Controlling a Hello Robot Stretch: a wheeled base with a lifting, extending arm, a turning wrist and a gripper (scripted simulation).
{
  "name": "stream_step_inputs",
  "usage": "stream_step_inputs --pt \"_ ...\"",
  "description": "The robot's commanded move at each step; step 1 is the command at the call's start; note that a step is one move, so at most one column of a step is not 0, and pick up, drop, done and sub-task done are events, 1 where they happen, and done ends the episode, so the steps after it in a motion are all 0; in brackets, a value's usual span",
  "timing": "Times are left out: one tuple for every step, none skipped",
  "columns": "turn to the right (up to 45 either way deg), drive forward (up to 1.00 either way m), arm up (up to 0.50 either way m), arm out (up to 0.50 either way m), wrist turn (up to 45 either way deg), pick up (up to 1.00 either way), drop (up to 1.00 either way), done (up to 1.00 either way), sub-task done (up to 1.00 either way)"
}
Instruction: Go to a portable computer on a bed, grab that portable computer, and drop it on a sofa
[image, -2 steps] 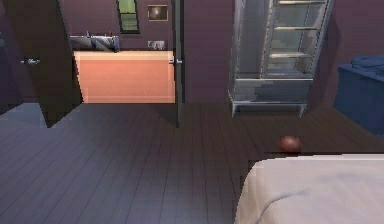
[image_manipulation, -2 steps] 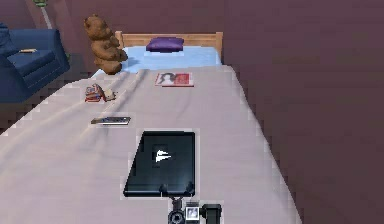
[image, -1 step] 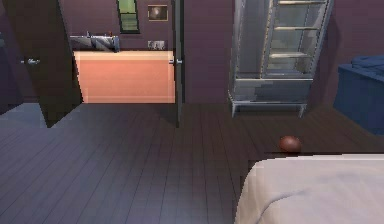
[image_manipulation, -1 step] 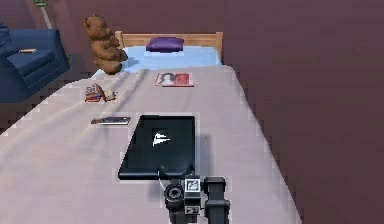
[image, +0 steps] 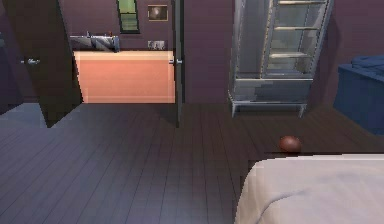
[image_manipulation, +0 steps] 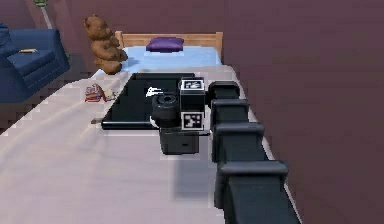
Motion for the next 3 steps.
stream_step_inputs --pt "0.0 0.00 0.00 0.00 -45.0 0.00 0.00 0.00 0.00" --pt "0.0 0.00 0.00 0.00 -45.0 0.00 0.00 0.00 0.00" --pt "0.0 0.00 0.00 0.00 -33.0 0.00 0.00 0.00 0.00"
